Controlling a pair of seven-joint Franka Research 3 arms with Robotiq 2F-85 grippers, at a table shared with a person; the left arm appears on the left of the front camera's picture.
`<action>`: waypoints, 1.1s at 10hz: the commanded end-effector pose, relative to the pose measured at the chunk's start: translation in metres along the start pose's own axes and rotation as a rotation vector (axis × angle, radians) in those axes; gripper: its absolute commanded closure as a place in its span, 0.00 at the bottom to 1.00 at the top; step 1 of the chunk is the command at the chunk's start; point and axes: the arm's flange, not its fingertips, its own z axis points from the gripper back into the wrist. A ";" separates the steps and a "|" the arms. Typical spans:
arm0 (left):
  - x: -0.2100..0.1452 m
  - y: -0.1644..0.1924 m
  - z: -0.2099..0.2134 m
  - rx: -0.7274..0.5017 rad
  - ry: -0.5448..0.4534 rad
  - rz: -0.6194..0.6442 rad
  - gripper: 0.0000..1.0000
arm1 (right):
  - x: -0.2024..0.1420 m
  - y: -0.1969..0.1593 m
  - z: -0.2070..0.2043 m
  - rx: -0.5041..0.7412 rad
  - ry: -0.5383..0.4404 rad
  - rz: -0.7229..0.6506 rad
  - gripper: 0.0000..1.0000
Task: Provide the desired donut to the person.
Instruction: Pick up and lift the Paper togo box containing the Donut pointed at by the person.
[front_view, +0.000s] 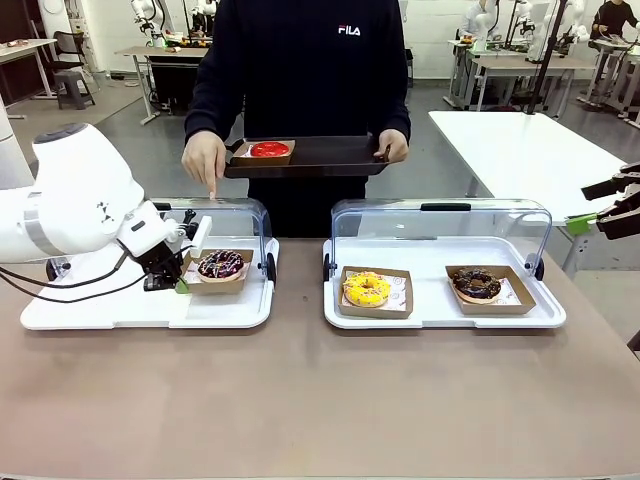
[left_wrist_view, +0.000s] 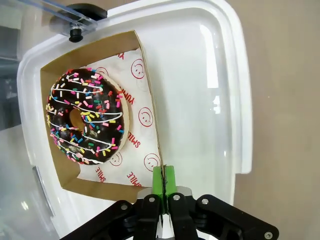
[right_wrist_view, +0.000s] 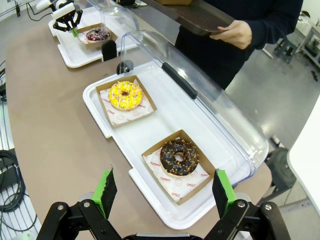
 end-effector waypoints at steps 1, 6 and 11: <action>-0.005 -0.023 0.025 0.016 0.043 -0.038 1.00 | -0.002 0.000 -0.002 0.008 -0.019 0.001 0.00; -0.025 -0.079 0.092 0.011 -0.025 -0.100 1.00 | -0.002 0.000 -0.002 0.008 -0.019 0.001 0.00; -0.038 -0.109 0.195 0.024 -0.097 -0.108 1.00 | -0.002 0.000 -0.002 0.008 -0.019 0.001 0.00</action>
